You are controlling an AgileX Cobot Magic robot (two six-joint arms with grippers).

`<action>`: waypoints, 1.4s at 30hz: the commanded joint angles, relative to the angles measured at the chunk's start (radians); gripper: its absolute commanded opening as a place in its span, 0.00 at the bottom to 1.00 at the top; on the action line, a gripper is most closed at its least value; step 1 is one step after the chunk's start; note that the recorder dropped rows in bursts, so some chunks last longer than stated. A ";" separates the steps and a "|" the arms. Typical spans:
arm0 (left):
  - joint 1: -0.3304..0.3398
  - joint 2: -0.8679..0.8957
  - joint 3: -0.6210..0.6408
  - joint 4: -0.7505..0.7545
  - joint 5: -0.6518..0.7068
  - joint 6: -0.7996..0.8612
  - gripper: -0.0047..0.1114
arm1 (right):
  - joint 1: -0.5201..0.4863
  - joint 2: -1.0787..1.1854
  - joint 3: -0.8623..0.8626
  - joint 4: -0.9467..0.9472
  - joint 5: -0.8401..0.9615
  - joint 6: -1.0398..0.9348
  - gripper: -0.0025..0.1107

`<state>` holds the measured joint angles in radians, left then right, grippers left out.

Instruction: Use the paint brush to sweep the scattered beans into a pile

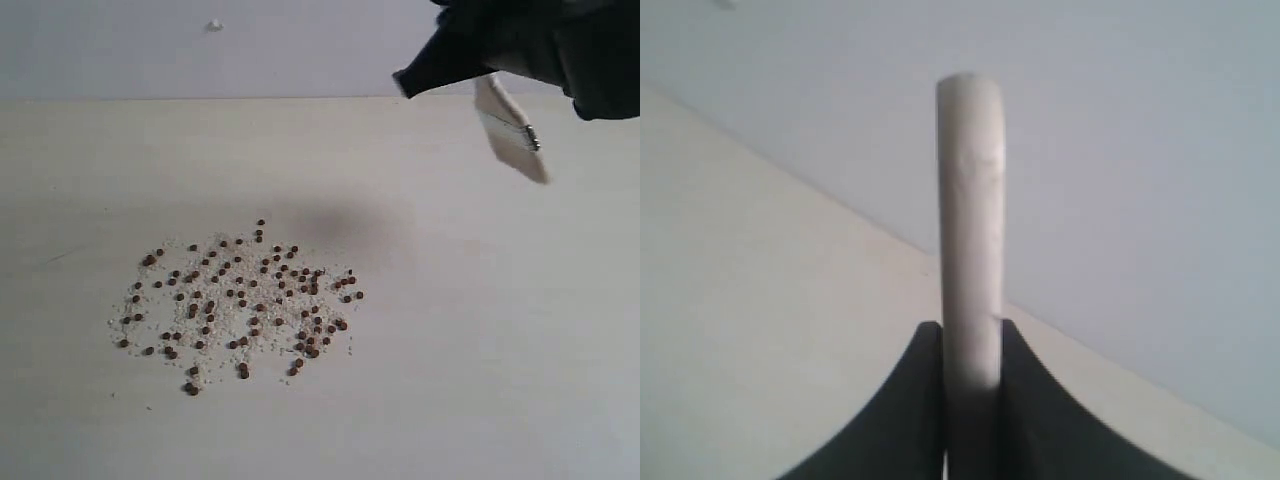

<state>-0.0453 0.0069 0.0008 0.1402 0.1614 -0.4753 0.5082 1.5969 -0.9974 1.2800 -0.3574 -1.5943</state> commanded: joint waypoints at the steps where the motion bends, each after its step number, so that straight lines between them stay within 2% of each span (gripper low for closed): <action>1: -0.007 -0.007 -0.001 0.002 0.002 -0.004 0.04 | -0.003 0.019 0.091 -0.216 -0.216 0.388 0.02; 3: -0.007 -0.007 -0.001 0.002 0.002 -0.004 0.04 | -0.003 0.023 0.146 -0.461 -0.235 0.642 0.02; 4: -0.007 -0.007 -0.001 0.002 0.002 -0.004 0.04 | -0.003 0.023 0.182 -0.660 -0.231 0.848 0.02; 5: -0.007 -0.007 -0.001 0.002 0.002 -0.004 0.04 | -0.003 0.023 0.195 -0.735 -0.231 0.935 0.02; 6: -0.007 -0.007 -0.001 0.002 0.002 -0.004 0.04 | -0.003 0.023 0.218 -0.860 -0.239 1.131 0.02; 7: -0.007 -0.007 -0.001 0.002 0.002 -0.004 0.04 | -0.003 0.023 0.233 -0.891 -0.261 1.230 0.02; 14: -0.007 -0.007 -0.001 0.004 0.002 -0.004 0.04 | 0.022 0.023 0.309 -0.759 -0.308 1.206 0.02; 16: -0.007 -0.007 -0.001 0.004 0.002 -0.004 0.04 | 0.061 0.025 0.338 -0.732 -0.347 1.155 0.02; 21: -0.007 -0.007 -0.001 0.005 0.002 -0.004 0.04 | 0.220 0.082 0.354 -0.490 -0.518 0.908 0.02; 24: -0.007 -0.007 -0.001 0.005 0.002 -0.004 0.04 | 0.311 0.149 0.352 -0.386 -0.669 0.884 0.02; 27: -0.007 -0.007 -0.001 0.005 0.002 -0.004 0.04 | 0.359 0.211 0.349 -0.345 -0.730 0.897 0.02; 31: -0.007 -0.007 -0.001 0.005 0.002 -0.004 0.04 | 0.370 0.275 0.325 -0.333 -0.715 0.920 0.02; 35: -0.007 -0.007 -0.001 0.005 0.002 -0.004 0.04 | 0.370 0.304 0.290 -0.349 -0.624 0.950 0.02; 42: -0.037 -0.007 -0.001 0.006 0.002 -0.004 0.04 | 0.381 0.313 0.227 -0.433 -0.486 1.115 0.02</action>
<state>-0.0724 0.0069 0.0008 0.1402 0.1653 -0.4753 0.8768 1.9064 -0.7479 0.8756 -0.9215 -0.5557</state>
